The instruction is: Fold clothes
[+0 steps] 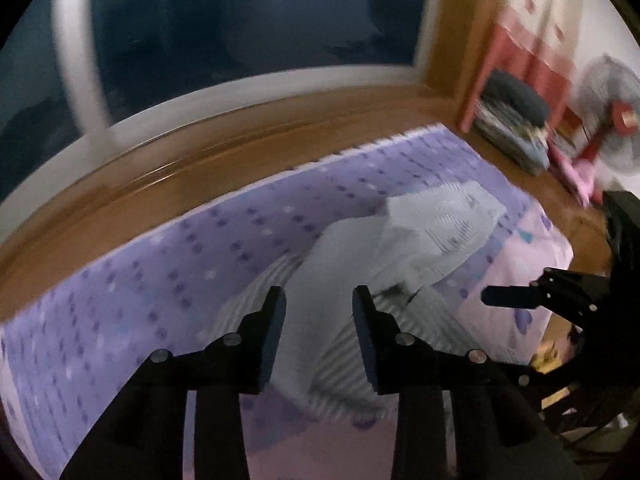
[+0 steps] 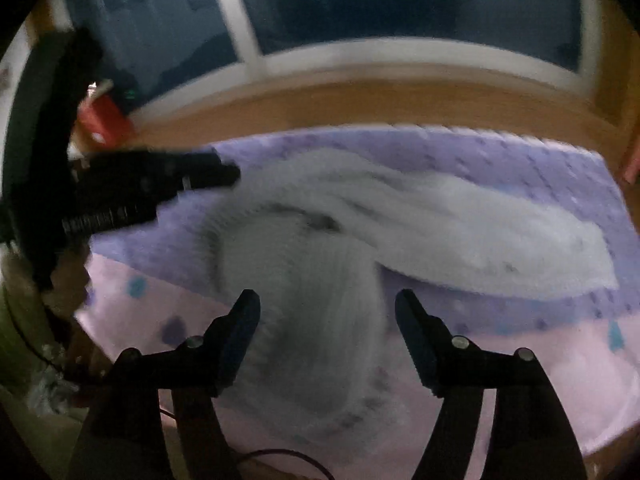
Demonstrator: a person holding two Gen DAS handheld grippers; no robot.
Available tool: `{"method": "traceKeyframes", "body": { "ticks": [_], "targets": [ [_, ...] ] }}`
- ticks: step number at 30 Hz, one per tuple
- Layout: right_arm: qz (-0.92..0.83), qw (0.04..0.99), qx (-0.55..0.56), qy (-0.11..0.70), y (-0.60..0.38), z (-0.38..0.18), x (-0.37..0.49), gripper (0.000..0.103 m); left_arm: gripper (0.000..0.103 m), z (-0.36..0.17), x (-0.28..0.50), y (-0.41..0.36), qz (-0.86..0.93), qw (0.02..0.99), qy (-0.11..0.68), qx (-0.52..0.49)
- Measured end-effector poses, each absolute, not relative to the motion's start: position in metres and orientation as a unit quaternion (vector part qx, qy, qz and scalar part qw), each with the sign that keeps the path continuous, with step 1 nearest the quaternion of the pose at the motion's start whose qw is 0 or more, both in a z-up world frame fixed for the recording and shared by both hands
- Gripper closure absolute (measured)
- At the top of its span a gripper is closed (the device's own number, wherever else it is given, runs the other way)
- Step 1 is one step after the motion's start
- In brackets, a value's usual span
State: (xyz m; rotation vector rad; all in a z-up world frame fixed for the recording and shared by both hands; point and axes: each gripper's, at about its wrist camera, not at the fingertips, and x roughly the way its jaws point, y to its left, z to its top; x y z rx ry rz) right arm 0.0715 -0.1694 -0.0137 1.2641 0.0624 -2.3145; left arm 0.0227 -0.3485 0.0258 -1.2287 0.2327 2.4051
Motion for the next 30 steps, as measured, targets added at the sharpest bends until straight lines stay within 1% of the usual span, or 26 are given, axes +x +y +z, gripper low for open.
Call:
{"method": "traceKeyframes", "body": {
  "ticks": [5,7,12,20,23,25,28,30],
  "targets": [
    [-0.845,0.225,0.486,0.001,-0.154,-0.027,0.080,0.032,0.068,0.007,0.004,-0.306,0.830,0.256,0.142,-0.475],
    [-0.842,0.221,0.492,-0.005,-0.152,-0.032,0.081,0.032,0.068,0.000,-0.001,-0.291,0.823,0.258,0.174,-0.475],
    [-0.836,0.220,0.502,-0.020,-0.147,-0.044,0.082,0.032,0.068,-0.004,-0.008,-0.268,0.806,0.271,0.223,-0.478],
    [-0.830,0.243,0.501,-0.027,-0.158,-0.048,0.083,0.032,0.068,-0.003,-0.031,-0.239,0.786,0.265,0.285,-0.480],
    [-0.826,0.249,0.504,-0.033,-0.162,-0.056,0.080,0.032,0.068,-0.021,-0.047,-0.219,0.760,0.273,0.315,-0.498],
    [-0.825,0.248,0.507,-0.038,-0.165,-0.063,0.075,0.032,0.068,-0.040,-0.058,-0.208,0.740,0.279,0.315,-0.524],
    [-0.825,0.245,0.508,-0.042,-0.171,-0.072,0.071,0.032,0.068,-0.065,-0.073,-0.205,0.724,0.274,0.277,-0.569],
    [-0.825,0.247,0.507,-0.039,-0.174,-0.075,0.071,0.032,0.068,-0.069,-0.077,-0.206,0.725,0.275,0.257,-0.576]
  ]
}}
